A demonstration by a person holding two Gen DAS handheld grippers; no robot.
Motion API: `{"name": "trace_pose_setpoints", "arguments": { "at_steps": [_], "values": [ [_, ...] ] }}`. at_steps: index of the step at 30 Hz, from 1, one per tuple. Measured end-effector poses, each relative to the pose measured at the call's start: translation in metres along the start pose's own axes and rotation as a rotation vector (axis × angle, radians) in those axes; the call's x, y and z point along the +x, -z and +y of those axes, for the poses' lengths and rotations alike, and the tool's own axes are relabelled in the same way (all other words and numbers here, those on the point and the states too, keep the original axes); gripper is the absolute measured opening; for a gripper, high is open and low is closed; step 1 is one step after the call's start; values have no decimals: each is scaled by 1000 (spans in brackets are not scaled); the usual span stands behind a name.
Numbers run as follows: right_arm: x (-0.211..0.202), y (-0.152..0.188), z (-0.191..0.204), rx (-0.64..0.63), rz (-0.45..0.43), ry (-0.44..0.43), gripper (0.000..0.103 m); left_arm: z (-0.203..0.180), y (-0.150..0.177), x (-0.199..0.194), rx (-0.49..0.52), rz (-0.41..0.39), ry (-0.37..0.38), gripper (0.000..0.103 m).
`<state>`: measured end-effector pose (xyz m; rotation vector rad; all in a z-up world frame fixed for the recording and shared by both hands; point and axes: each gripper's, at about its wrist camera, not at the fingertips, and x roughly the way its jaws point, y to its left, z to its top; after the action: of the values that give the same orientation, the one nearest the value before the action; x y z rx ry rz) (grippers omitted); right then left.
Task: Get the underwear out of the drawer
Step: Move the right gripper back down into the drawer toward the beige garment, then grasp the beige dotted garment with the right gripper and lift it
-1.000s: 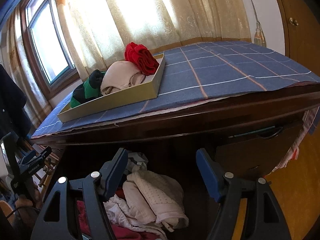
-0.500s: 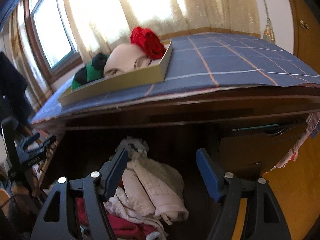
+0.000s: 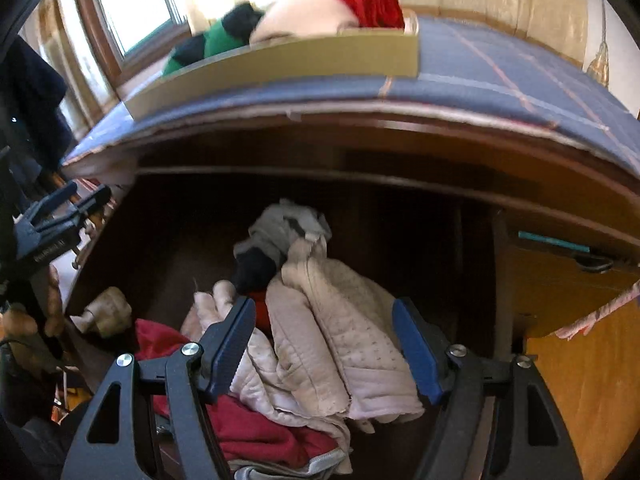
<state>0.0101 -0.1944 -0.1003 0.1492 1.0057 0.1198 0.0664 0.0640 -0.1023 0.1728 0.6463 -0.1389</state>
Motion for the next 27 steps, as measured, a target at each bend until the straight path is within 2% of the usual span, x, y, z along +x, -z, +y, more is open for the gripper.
{"name": "trace_pose_setpoints", "arguments": {
  "at_steps": [6,14,19,21,23,27],
  "values": [
    [9,-1,3,-21,30,-9,73,0,0,3,-2,15,-5,103],
    [50,-7,12,-67,196,57,73,-3,0,12,23,65,15,103],
    [58,-6,-5,39,236,13,73,-15,5,12,80,74,-4,103],
    [59,-5,-15,87,247,-7,67,-15,6,11,83,74,-5,103],
    [58,-2,-19,93,254,-17,47,-14,6,12,74,82,-5,103],
    [59,3,-17,67,268,-7,44,-13,6,14,68,98,-5,103]
  ]
}}
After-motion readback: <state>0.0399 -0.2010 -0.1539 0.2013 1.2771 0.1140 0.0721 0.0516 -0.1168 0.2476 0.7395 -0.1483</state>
